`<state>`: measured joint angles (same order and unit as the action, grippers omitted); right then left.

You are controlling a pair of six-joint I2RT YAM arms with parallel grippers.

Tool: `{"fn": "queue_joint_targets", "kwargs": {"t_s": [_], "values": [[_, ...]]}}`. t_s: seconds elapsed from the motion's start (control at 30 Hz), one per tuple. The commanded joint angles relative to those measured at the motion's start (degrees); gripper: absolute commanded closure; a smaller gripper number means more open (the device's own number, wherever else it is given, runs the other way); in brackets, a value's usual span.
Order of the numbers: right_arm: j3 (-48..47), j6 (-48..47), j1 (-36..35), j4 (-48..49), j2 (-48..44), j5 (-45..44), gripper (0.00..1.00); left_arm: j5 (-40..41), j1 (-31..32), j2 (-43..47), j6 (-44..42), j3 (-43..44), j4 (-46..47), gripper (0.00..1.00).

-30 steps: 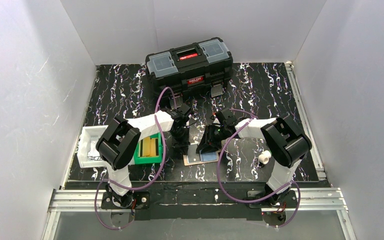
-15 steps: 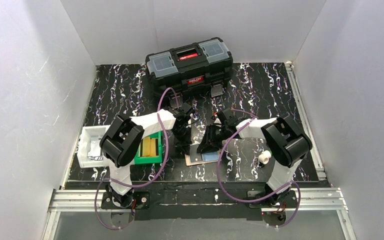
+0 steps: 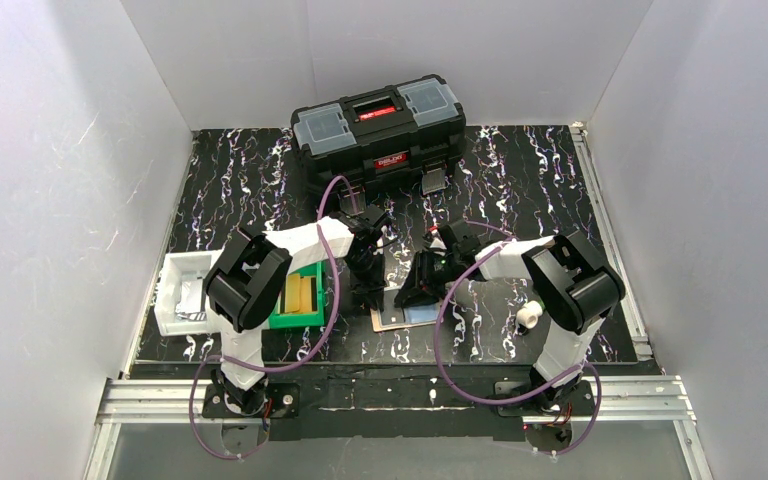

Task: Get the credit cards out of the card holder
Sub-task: Remove the credit card from the card holder.

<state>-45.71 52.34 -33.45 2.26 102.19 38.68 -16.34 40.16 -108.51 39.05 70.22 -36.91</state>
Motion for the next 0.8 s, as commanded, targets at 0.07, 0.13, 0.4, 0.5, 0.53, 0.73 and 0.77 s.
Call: {"fn": "queue_joint_targets", "kwargs": {"t_s": [0.07,0.13,0.4,0.5,0.53,0.73,0.77], "values": [[2.8,0.7,1.3,3.6,-3.2,4.6,0.59,1.5,0.9,-3.8,1.9,-2.6,2.5,0.87],[2.9,0.7,1.3,3.6,-3.7,5.7,0.59,1.7,0.9,-3.8,1.9,-2.7,2.4,0.91],[2.8,-2.0,1.3,-3.0,-6.2,2.2,0.58,2.1,0.9,-4.1,2.1,-2.8,2.4,1.0],[2.7,-2.8,1.3,-5.4,-7.2,1.5,0.56,2.1,0.9,-4.1,2.1,-2.9,2.4,1.0],[2.8,-2.8,1.2,-5.6,-7.4,1.4,0.56,2.2,0.9,-4.1,2.0,-2.9,2.3,1.0],[3.6,-2.4,1.2,-5.2,-7.4,1.6,0.55,2.1,0.8,-4.4,2.0,-2.8,2.4,1.0],[3.8,-2.0,1.2,-4.5,-7.3,2.0,0.55,2.0,0.8,-4.5,2.1,-2.7,2.4,1.0]]}}
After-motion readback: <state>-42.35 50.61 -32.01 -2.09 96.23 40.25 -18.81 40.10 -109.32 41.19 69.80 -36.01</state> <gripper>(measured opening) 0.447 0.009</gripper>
